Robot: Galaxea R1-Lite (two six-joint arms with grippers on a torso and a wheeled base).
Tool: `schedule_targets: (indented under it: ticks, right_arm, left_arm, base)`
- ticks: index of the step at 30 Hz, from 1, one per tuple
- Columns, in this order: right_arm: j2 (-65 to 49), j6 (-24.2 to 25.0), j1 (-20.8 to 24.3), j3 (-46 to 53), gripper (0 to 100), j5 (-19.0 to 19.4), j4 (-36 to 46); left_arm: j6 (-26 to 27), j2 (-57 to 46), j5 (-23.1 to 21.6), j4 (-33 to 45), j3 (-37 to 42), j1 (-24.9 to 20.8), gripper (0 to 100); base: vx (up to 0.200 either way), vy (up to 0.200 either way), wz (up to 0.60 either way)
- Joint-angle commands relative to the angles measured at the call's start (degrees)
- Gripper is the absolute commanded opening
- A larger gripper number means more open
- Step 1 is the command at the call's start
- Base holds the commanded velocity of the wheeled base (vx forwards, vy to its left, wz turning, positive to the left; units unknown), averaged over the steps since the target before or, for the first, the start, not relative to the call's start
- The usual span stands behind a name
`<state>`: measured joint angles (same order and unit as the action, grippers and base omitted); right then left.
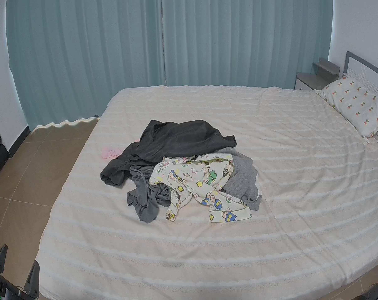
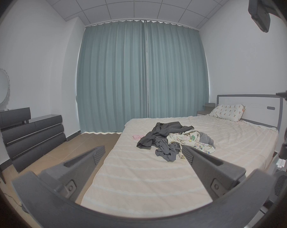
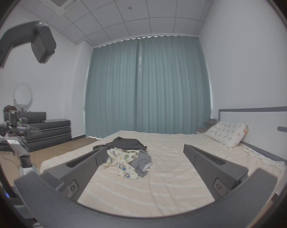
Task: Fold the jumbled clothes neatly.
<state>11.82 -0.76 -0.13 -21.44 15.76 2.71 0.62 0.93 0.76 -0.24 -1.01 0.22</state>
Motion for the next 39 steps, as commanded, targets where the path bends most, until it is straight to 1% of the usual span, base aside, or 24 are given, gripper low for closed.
schedule_targets:
  ticks: [1,2,3,4,5,7,9,11,12,13,15,18,19,21,22,23,24,25,26,27,32,36,37,39]
  right_arm:
    - [26.76,6.38,0.84,-6.24,100,9.90,1.78]
    - [28.78,7.26,1.54,-6.33,100,11.04,1.69]
    - [32.91,8.23,3.56,-6.42,100,12.89,1.07]
    - [34.58,8.67,4.35,-6.42,100,13.24,0.63]
    - [38.71,9.72,6.29,-6.42,100,13.59,-0.60]
    - [43.55,11.21,8.22,-6.33,100,13.51,-2.62]
    - [51.46,14.03,10.68,-6.51,100,13.51,-6.40]
    - [59.28,17.10,11.82,-6.86,100,13.51,-10.53]
    - [59.28,17.10,11.82,-6.86,100,13.51,-10.53]
    - [65.61,19.56,12.44,-7.56,100,13.51,-14.13]
    - [73.34,22.64,12.97,-8.44,100,13.42,-19.05]
    - [83.36,25.19,13.41,-9.93,100,12.63,-25.38]
    - [86.88,25.37,13.85,-10.55,100,11.92,-27.23]
    - [93.91,25.45,14.28,-12.57,100,9.02,-30.57]
    - [94.35,25.45,14.28,-12.75,100,8.76,-30.83]
    - [100.32,25.45,14.37,-15.03,100,5.42,-33.64]
    - [100.32,25.45,14.37,-15.03,100,5.42,-33.64]
    - [104.37,25.54,14.37,-17.14,100,3.31,-35.23]
    - [104.98,25.54,14.37,-17.49,100,2.96,-35.31]
    - [108.50,25.45,14.37,-20.22,100,1.90,-35.58]
    - [114.47,25.54,14.46,-25.05,100,1.82,-35.58]
    - [120.36,25.54,16.04,-30.06,100,1.29,-35.75]
    - [120.36,25.54,16.04,-30.06,100,1.29,-35.75]
    - [123.70,25.63,16.83,-33.05,100,0.50,-35.75]
  left_arm:
    - [-0.01,-0.49,0.04,-0.02,1.01,-0.04,100]
    - [-0.01,-0.49,0.04,-0.02,1.01,0.04,100]
    - [-0.01,-0.49,0.04,-0.02,1.01,-0.04,100]
    - [-0.01,-0.49,0.04,-0.02,1.01,0.04,100]
    - [-0.01,-0.49,0.04,-0.02,1.01,0.04,100]
    - [-0.01,-0.49,0.04,-0.02,1.01,0.04,100]
    - [-0.01,-0.49,0.04,-0.02,1.01,0.04,100]
    - [-0.01,-0.49,0.04,-0.02,1.01,0.04,100]
    - [-0.01,-0.49,0.04,-0.02,1.01,0.04,100]
    - [-0.01,-0.49,0.04,-0.02,1.01,0.04,100]
    - [-0.01,-0.49,0.04,-0.02,1.01,-0.04,100]
    - [-0.01,-0.49,0.04,-0.02,1.01,0.04,100]
    - [-0.01,-0.49,0.04,-0.02,1.01,-0.04,100]
    - [-0.01,-0.49,0.04,-0.02,1.01,0.04,100]
    - [-0.01,-0.49,0.04,-0.02,1.01,0.04,100]
    - [-0.01,-0.49,0.04,-0.02,1.01,0.04,100]
    - [-0.01,-0.49,0.04,-0.02,1.01,0.04,100]
    - [-0.01,-0.49,0.04,-0.02,1.01,-0.04,100]
    - [-0.01,-0.49,0.04,-0.02,1.01,0.04,100]
    - [-0.01,-0.49,0.04,-0.02,1.01,-0.04,100]
    - [-0.01,-0.49,0.04,-0.02,1.01,0.04,100]
    - [-0.01,-0.49,0.04,-0.02,1.01,0.04,100]
    - [-0.01,-0.49,0.04,-0.02,1.01,0.04,100]
    - [-0.01,-0.49,0.04,-0.02,1.01,0.04,100]
  base:
    - [0.000,0.000,0.00]
    - [0.000,0.000,0.00]
    - [0.000,0.000,0.00]
    - [0.000,0.000,0.00]
    - [0.000,0.000,0.00]
    - [0.000,0.000,0.00]
    - [0.000,0.000,0.00]
    - [0.000,0.000,0.00]
    - [0.000,0.000,0.00]
    - [0.000,0.000,0.00]
    - [0.000,0.000,0.00]
    - [0.000,0.000,0.00]
    - [0.000,0.000,0.00]
    - [0.000,0.000,0.00]
    - [0.000,0.000,0.00]
    - [0.000,0.000,0.00]
    - [0.000,0.000,0.00]
    - [0.000,0.000,0.00]
    - [0.000,0.000,0.00]
    - [0.000,0.000,0.00]
    - [0.000,0.000,0.00]
    - [0.000,0.000,0.00]
    - [0.000,0.000,0.00]
    - [0.000,0.000,0.00]
